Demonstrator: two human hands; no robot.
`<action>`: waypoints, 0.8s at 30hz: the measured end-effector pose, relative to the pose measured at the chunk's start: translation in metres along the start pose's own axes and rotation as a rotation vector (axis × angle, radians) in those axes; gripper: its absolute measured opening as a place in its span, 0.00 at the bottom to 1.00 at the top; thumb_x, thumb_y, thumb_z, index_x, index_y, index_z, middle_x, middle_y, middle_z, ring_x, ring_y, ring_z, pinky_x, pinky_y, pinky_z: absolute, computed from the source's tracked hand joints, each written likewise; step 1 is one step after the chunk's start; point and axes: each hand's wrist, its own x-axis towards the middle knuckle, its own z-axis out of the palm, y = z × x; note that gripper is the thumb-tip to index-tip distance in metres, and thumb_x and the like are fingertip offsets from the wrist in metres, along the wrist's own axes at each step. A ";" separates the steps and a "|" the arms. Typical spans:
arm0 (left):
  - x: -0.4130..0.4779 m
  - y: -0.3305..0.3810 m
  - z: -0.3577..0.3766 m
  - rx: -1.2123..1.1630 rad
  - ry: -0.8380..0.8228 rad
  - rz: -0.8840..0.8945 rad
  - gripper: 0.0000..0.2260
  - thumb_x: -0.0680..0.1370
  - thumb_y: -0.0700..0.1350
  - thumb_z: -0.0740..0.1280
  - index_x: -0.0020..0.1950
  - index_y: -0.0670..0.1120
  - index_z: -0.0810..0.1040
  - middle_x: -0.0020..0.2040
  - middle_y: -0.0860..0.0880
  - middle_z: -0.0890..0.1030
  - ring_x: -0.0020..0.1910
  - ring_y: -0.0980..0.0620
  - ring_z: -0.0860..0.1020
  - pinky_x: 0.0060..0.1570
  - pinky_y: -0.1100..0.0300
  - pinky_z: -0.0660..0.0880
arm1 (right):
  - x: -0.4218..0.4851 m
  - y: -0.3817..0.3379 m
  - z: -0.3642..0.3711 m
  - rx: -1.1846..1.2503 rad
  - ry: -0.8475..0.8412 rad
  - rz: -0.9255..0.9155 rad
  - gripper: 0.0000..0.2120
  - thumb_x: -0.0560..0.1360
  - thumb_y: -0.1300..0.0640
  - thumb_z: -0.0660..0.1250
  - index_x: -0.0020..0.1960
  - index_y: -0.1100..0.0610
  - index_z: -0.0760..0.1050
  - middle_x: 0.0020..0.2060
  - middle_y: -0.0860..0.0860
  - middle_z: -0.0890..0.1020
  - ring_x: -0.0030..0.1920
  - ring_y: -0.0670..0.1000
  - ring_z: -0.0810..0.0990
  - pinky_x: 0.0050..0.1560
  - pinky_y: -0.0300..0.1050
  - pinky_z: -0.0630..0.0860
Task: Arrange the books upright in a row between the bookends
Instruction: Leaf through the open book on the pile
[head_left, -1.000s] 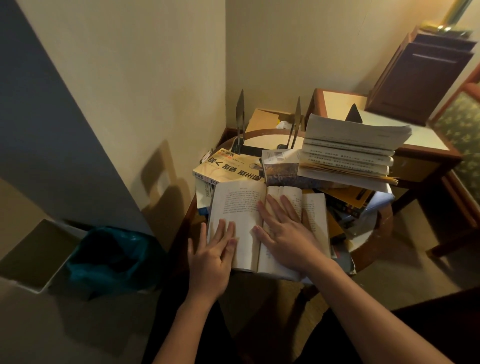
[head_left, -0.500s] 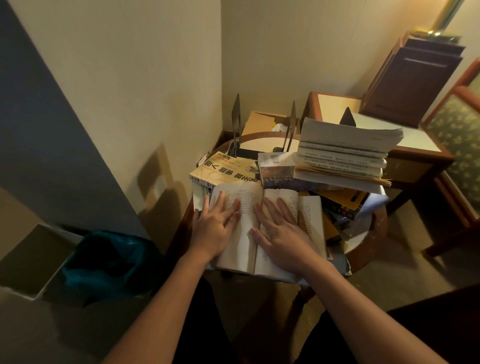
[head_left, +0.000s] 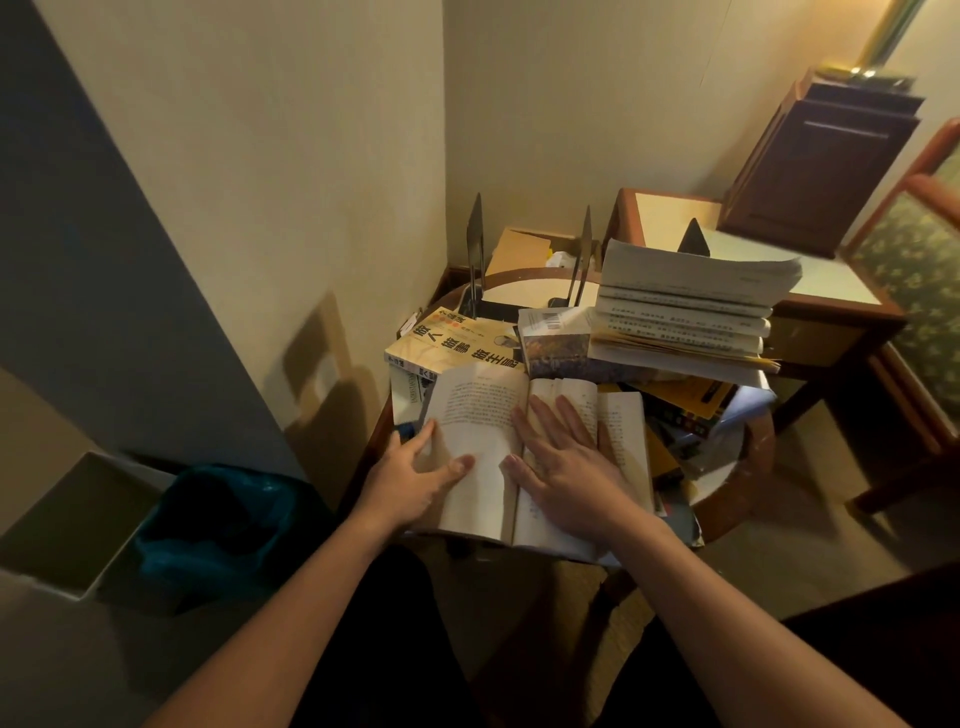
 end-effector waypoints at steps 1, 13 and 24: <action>-0.001 0.001 -0.002 -0.012 0.019 0.012 0.43 0.67 0.69 0.70 0.79 0.60 0.59 0.82 0.48 0.52 0.78 0.40 0.58 0.72 0.38 0.63 | 0.000 0.000 0.000 -0.005 0.000 -0.001 0.32 0.79 0.30 0.43 0.78 0.36 0.34 0.76 0.35 0.32 0.75 0.43 0.25 0.74 0.57 0.32; -0.011 0.013 -0.018 -0.105 0.100 0.202 0.42 0.64 0.62 0.78 0.75 0.60 0.67 0.79 0.48 0.63 0.74 0.43 0.65 0.67 0.47 0.71 | -0.021 -0.018 -0.002 0.116 0.077 0.061 0.35 0.80 0.33 0.49 0.80 0.41 0.36 0.77 0.42 0.30 0.74 0.46 0.23 0.77 0.60 0.38; -0.015 0.012 -0.012 -0.360 0.060 0.186 0.38 0.67 0.51 0.81 0.74 0.58 0.71 0.68 0.51 0.70 0.61 0.48 0.73 0.42 0.63 0.79 | -0.043 -0.031 -0.006 0.586 0.280 0.233 0.49 0.77 0.47 0.69 0.79 0.39 0.32 0.81 0.51 0.42 0.79 0.59 0.53 0.73 0.62 0.65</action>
